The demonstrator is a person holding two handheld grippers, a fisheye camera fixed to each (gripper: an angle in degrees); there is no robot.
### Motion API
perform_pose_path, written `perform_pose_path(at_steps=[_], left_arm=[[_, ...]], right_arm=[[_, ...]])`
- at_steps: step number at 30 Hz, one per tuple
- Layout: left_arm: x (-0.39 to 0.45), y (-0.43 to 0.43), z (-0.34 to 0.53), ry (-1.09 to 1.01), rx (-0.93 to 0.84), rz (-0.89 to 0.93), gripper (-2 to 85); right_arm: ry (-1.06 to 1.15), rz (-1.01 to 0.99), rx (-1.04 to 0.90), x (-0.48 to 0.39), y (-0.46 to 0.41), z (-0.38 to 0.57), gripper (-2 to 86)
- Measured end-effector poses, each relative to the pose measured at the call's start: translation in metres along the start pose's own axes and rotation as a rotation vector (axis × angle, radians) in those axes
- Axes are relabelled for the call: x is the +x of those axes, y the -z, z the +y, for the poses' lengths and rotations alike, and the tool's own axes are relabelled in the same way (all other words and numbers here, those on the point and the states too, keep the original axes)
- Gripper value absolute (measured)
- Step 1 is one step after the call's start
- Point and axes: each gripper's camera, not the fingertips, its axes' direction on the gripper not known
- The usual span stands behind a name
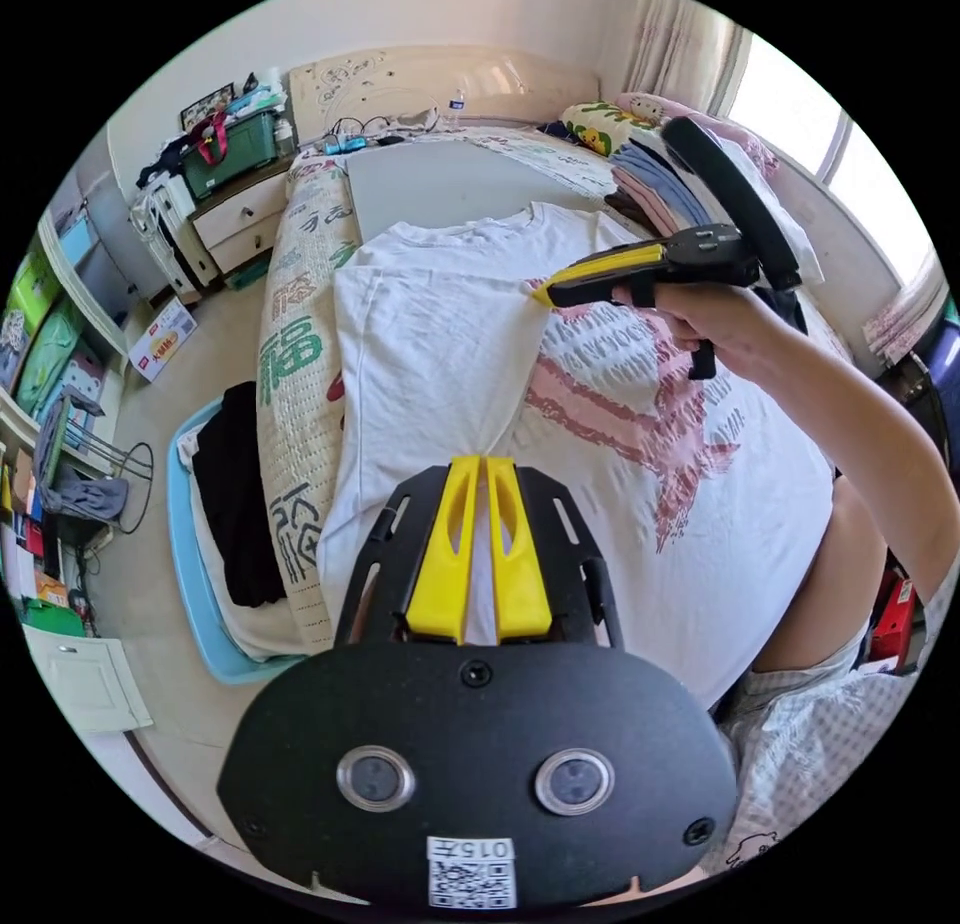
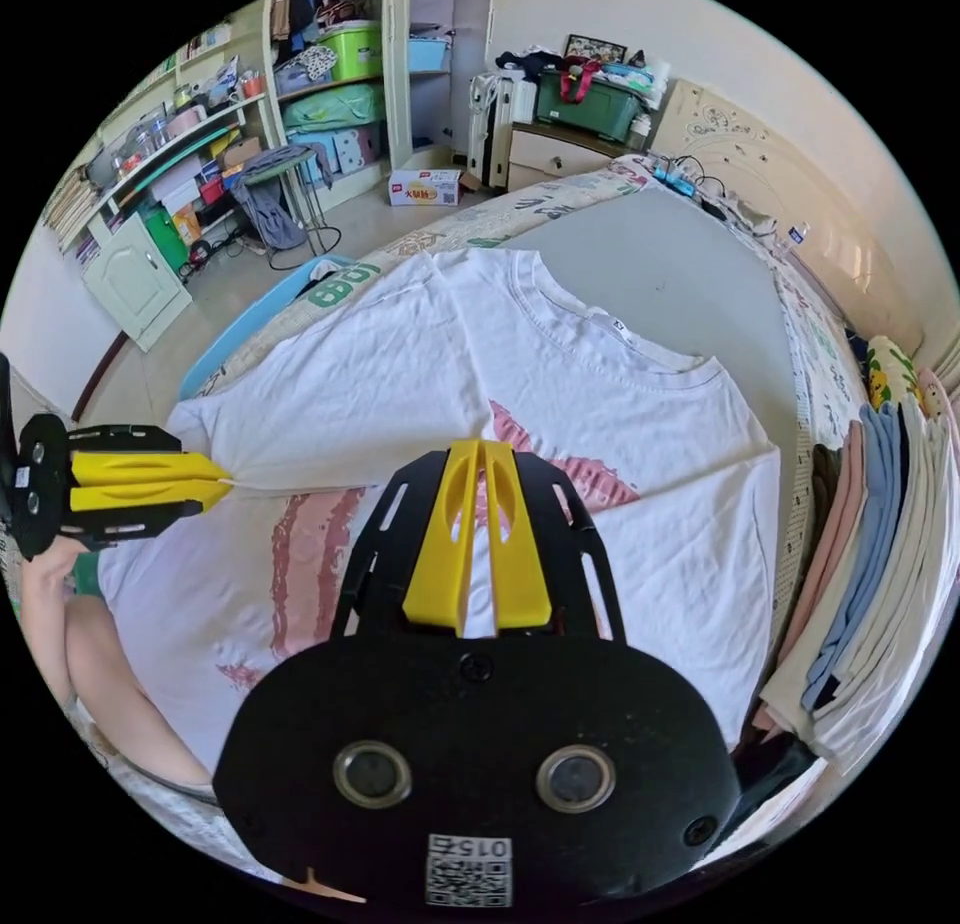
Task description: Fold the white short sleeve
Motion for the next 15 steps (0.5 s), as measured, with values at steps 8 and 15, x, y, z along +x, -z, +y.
perform_pose_path(at_steps=[8,15], left_arm=[[-0.046,0.003,0.033,0.132,0.022,0.172,2.1],[-0.121,0.049,0.024,0.323,0.297,0.229,4.3]], right_arm=[[-0.023,0.097,-0.018,-0.012,-0.018,0.033,10.1],[-0.218,0.025,0.097,0.087,0.006,0.093,10.2]])
